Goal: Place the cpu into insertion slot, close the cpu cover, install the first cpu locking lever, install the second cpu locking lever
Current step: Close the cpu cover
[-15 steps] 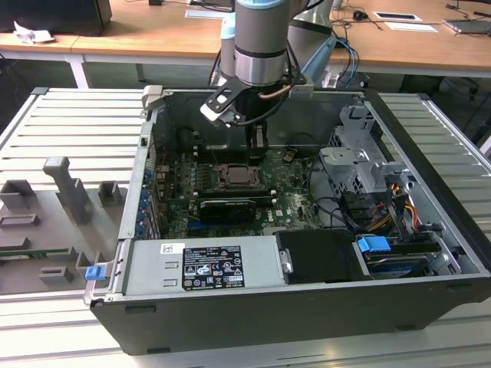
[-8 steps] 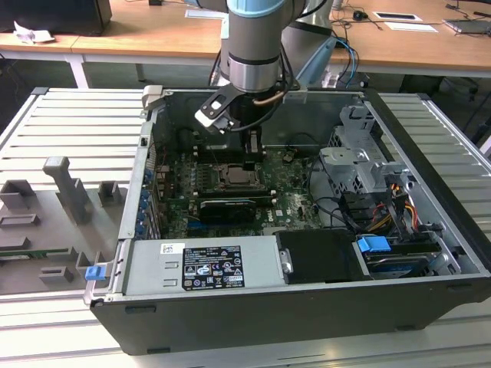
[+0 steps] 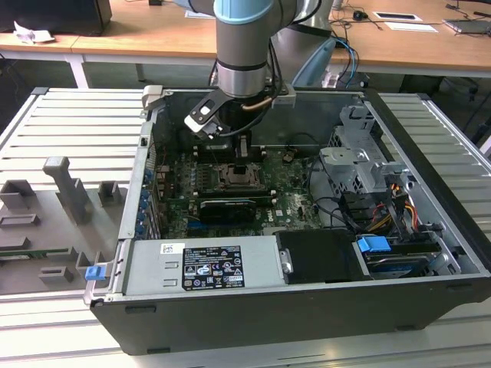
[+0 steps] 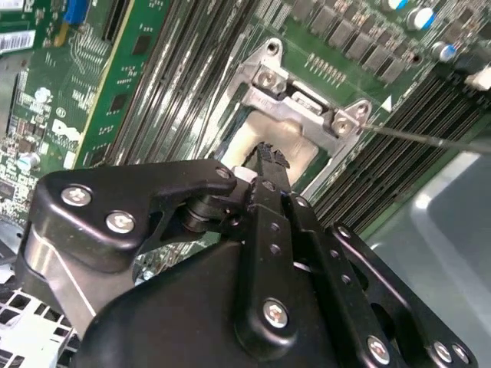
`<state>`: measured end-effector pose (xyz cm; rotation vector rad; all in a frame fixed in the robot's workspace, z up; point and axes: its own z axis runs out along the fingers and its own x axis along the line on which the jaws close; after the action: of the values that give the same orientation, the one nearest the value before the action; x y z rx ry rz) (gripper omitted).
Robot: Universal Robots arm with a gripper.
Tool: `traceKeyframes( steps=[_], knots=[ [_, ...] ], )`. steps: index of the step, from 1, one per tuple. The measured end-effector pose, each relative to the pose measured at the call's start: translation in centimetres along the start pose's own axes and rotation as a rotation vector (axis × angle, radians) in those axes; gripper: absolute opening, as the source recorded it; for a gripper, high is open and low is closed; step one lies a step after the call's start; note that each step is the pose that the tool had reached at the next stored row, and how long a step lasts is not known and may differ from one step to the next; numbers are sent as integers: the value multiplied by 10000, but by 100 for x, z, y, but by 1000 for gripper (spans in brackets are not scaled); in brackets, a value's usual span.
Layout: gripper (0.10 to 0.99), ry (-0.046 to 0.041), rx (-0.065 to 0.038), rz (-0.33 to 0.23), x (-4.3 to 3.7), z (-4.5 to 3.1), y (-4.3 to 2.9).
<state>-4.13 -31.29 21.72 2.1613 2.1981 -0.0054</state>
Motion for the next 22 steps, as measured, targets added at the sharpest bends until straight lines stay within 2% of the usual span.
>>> traceKeyframes(
  steps=[5,16,22],
  knots=[
    [106,17,-4,-84,3,19,-106],
    [106,21,-7,-164,5,53,-138],
    [106,24,-10,-213,7,66,-208]
  ],
)
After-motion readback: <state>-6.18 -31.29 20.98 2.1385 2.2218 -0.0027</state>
